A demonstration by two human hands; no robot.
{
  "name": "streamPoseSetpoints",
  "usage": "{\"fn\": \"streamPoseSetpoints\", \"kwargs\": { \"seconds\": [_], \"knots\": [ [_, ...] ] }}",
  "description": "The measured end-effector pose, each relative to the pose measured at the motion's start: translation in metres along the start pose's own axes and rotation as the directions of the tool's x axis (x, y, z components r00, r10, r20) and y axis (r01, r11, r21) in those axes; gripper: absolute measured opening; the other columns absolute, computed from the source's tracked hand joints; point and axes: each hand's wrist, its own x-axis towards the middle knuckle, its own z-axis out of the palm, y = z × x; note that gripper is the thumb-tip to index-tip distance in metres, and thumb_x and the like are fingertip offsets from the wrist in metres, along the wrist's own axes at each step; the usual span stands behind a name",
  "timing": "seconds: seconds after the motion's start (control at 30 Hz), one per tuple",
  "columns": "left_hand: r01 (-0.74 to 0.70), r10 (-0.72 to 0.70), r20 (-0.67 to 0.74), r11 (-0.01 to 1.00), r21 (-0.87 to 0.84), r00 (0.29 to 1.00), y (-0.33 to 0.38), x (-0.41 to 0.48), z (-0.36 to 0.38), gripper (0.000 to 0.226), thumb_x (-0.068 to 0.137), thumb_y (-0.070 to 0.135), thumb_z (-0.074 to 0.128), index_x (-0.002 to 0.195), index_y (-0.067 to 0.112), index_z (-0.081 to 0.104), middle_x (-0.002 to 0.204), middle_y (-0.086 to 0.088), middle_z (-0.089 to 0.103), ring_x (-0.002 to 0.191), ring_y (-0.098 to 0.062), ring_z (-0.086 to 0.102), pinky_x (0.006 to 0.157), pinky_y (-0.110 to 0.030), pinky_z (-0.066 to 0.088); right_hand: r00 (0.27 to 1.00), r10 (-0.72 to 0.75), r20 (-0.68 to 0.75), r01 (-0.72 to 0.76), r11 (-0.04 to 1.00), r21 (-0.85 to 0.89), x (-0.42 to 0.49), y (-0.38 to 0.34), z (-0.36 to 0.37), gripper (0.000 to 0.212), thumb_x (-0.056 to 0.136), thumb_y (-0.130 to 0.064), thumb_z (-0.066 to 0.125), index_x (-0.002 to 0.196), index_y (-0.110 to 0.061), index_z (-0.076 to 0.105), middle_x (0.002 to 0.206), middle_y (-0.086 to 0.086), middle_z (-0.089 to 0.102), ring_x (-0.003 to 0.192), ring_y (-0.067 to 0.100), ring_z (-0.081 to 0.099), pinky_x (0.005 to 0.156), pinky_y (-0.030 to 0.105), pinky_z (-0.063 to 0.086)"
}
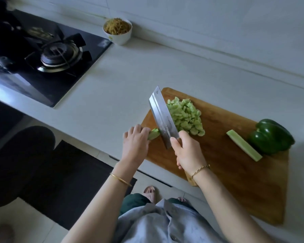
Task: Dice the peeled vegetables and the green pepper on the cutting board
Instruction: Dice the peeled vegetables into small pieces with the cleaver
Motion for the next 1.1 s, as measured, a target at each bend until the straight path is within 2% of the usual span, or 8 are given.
{"fn": "streamPoseSetpoints", "kwargs": {
  "seconds": [0.17,0.33,0.5,0.57,0.73,0.83,1.0,1.1],
  "knots": [
    [-0.05,0.05,0.007,0.998,-0.043,0.999,-0.006,0.014,0.0,0.03,0.093,0.013,0.05,0.12,0.022,0.058,0.114,-0.002,0.05,0.109,-0.025,0.042,0.092,-0.034,0.027,0.998,0.054,-0.034,-0.055,0.998,-0.015,0.004,-0.003,-0.002,0.031,0.1,-0.029,0.044,0.082,-0.004,0.04,0.067,0.007,0.053,0.041,0.018,0.049,0.037,0.026,0.043],
    [-0.049,0.05,0.024,0.998,-0.051,0.998,0.002,0.022,0.001,0.031,0.092,0.011,0.046,0.118,0.022,0.058,0.114,-0.002,0.05,0.109,-0.025,0.041,0.091,-0.033,0.027,0.996,0.043,-0.084,-0.044,0.999,-0.009,0.004,-0.006,-0.008,0.031,0.1,-0.028,0.044,0.085,-0.002,0.041,0.064,0.006,0.05,0.042,0.016,0.047,0.035,0.019,0.038],
    [0.025,-0.023,0.032,0.998,-0.053,0.999,0.006,0.021,0.0,0.027,0.091,0.016,0.051,0.117,0.02,0.058,0.116,-0.003,0.049,0.111,-0.025,0.04,0.092,-0.034,0.027,0.995,-0.012,-0.097,0.008,0.999,-0.044,0.002,-0.011,-0.004,0.031,0.099,-0.029,0.046,0.085,-0.003,0.043,0.063,0.013,0.055,0.046,0.026,0.05,0.042,0.037,0.045],
    [0.039,-0.037,0.03,0.997,-0.06,0.999,0.007,0.021,0.0,0.025,0.091,0.018,0.053,0.116,0.02,0.058,0.116,-0.002,0.05,0.111,-0.024,0.04,0.092,-0.034,0.027,0.996,-0.011,-0.093,0.006,0.998,-0.057,0.001,-0.01,0.0,0.03,0.099,-0.029,0.047,0.084,-0.003,0.042,0.061,0.01,0.053,0.049,0.031,0.052,0.044,0.04,0.046],
    [0.05,-0.049,0.013,0.996,-0.068,0.999,0.008,0.02,0.0,0.023,0.092,0.019,0.055,0.115,0.019,0.059,0.116,-0.003,0.05,0.111,-0.024,0.041,0.092,-0.033,0.028,0.995,-0.006,-0.102,0.006,1.0,-0.001,0.0,-0.011,0.003,0.031,0.099,-0.029,0.045,0.079,-0.006,0.039,0.062,0.009,0.05,0.042,0.018,0.046,0.034,0.021,0.038],
    [0.054,-0.053,0.02,0.996,-0.063,0.998,0.009,0.019,-0.001,0.022,0.092,0.021,0.056,0.113,0.018,0.058,0.115,-0.004,0.05,0.11,-0.025,0.041,0.091,-0.033,0.028,0.995,-0.018,-0.095,0.018,1.0,0.007,0.001,-0.015,-0.001,0.031,0.1,-0.027,0.045,0.078,-0.007,0.037,0.063,0.009,0.049,0.042,0.017,0.044,0.034,0.019,0.037],
    [0.078,-0.076,0.032,0.996,-0.046,0.997,0.009,0.017,-0.005,0.021,0.093,0.02,0.054,0.114,0.018,0.057,0.114,-0.004,0.05,0.11,-0.025,0.042,0.092,-0.033,0.03,0.997,-0.05,-0.053,0.043,0.992,-0.119,0.005,-0.016,0.002,0.029,0.099,-0.028,0.044,0.079,-0.009,0.037,0.061,0.007,0.051,0.046,0.025,0.046,0.043,0.042,0.046],
    [0.085,-0.083,0.036,0.996,-0.039,0.996,0.009,0.016,-0.006,0.02,0.093,0.021,0.053,0.113,0.019,0.056,0.114,-0.003,0.05,0.11,-0.024,0.042,0.092,-0.033,0.031,0.996,-0.078,-0.052,0.067,0.982,-0.179,0.006,-0.017,0.003,0.031,0.1,-0.028,0.044,0.074,-0.014,0.033,0.059,0.004,0.048,0.046,0.025,0.047,0.045,0.043,0.047]
  ]
}}
